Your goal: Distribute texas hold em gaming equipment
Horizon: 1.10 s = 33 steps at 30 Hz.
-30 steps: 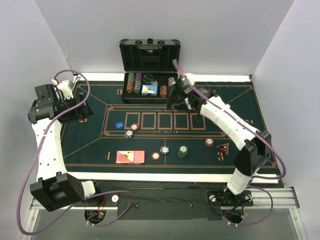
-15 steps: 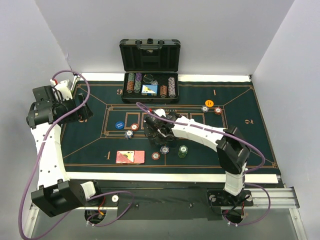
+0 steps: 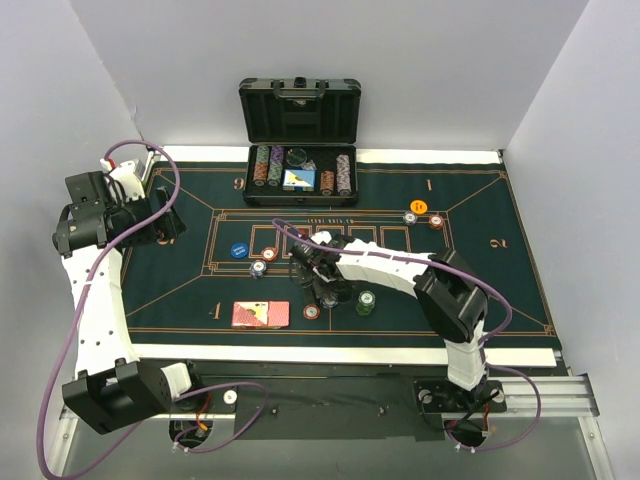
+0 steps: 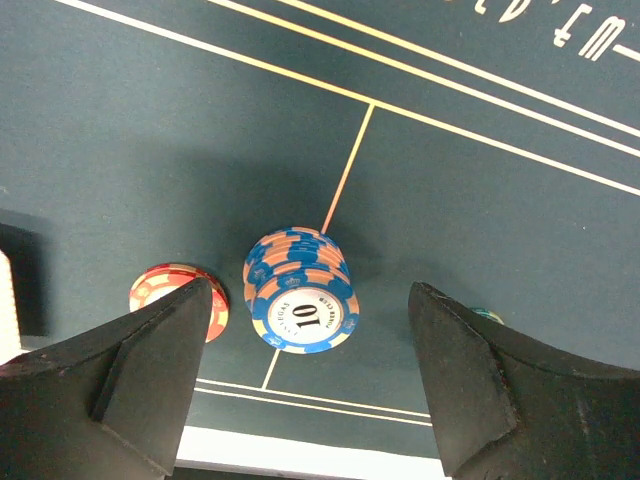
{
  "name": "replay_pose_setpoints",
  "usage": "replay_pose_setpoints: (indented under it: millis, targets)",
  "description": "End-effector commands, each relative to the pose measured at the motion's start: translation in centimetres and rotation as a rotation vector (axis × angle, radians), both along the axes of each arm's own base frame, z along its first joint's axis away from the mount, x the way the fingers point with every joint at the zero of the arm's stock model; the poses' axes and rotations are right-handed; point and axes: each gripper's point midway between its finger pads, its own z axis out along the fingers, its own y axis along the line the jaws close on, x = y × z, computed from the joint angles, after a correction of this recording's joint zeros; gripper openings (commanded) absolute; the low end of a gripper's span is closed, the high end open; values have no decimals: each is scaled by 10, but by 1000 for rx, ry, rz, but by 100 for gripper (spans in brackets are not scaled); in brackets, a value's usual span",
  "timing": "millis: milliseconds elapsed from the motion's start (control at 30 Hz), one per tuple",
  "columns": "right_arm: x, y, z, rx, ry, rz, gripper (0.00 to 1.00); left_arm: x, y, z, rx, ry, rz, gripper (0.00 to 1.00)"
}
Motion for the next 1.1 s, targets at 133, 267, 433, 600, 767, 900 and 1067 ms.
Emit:
replay_pose_setpoints:
  millis: [133,267,433,600,767,900,1067]
  targets:
    - [-3,-14,-13,-35,14,-36,69,0,0,15,11,-50,-5,96]
    - [-5,-17,-16,-38,18,-42,62,-1,1,14,14,-49,-2,96]
    - [-6,-19,-16,-35,17,-48,53,0,1,13,14,-47,-4,96]
    - [-7,-18,-17,-21,33,-52,45,0,1,11,14,-45,-3,96]
    - [-6,-17,-17,-13,44,-55,38,-2,2,11,26,-45,-1,96]
    - [0,-15,-5,6,29,-59,33,-3,3,10,29,-44,0,96]
    - [6,-11,21,40,-6,-55,29,-4,3,11,31,-45,2,96]
